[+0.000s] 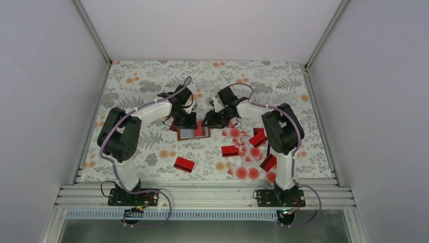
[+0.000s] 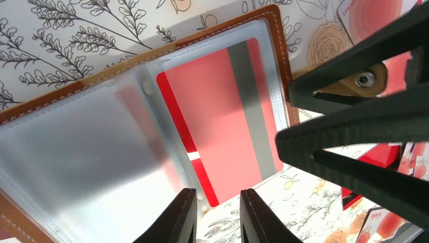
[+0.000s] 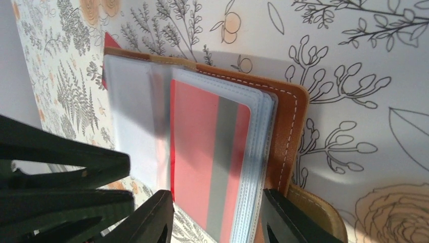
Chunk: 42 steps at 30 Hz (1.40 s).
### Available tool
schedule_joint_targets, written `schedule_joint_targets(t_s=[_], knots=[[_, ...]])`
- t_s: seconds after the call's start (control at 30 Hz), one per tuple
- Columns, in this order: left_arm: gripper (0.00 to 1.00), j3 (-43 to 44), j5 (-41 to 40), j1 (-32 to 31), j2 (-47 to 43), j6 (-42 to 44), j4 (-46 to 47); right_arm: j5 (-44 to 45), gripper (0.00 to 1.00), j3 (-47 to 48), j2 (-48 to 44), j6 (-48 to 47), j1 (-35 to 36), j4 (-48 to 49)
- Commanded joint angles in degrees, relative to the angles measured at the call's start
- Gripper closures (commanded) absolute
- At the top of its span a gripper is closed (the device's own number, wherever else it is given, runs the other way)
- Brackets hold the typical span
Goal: Put the credit cards into the card holder
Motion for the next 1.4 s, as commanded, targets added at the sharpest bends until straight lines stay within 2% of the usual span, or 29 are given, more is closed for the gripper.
schedule_joint_targets(t_s=[0.0,0.3,0.73,0.83,1.37], knots=[[0.79,0.72,0.97,-0.01,0.32,2.88,0.94,-0.48,0.55,1.46,-3.63,-1.15,0.17,-2.23],[0.89,-0.63,1.31,0.51,2.90,4.87,2.55,-4.14,0.54,-0.87,-5.01,1.45,0.36,0.58],[0.92,-1.20,2.89,0.86,5.06,6.56,3.84,-4.28,0.55,-1.81,-2.95,3.96,0.95,2.87],[0.97,-1.53,2.83,0.93,5.08,6.56,4.00,-4.21,0.55,-2.04,-1.97,4.43,0.97,3.51],[0.98,-2.72,3.53,1.04,6.49,6.38,5.24,-0.18,0.56,-3.51,0.05,4.12,1.01,1.68]])
